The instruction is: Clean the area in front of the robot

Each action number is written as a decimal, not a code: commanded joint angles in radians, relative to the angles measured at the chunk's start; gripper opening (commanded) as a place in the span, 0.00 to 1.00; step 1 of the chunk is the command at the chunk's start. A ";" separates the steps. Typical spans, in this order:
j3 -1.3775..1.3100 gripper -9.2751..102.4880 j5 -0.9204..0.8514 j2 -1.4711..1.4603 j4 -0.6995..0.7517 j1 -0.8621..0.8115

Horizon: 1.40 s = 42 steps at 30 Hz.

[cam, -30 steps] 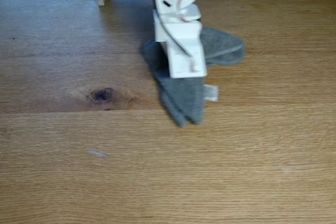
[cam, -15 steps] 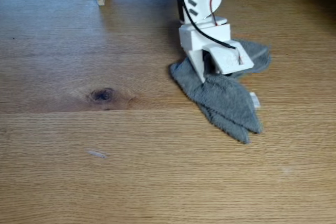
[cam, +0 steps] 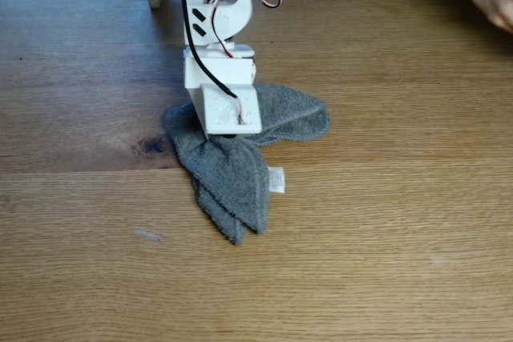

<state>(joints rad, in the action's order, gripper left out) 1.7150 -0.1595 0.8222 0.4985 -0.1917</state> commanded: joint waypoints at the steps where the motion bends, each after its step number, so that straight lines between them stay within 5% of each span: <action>1: 0.008 0.08 0.018 0.100 0.104 -0.041; 10: -0.008 0.08 0.077 0.466 0.167 0.117; 16: -0.008 0.08 0.074 0.667 0.155 -0.026; 24: -0.008 0.08 0.035 0.620 -0.048 -0.316; 30: 0.005 0.08 -0.009 0.517 -0.072 -0.449; 42: -0.012 0.08 -0.089 0.255 -0.505 -0.209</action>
<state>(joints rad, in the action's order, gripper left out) 1.7503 -0.2148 1.0600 0.0828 -0.4893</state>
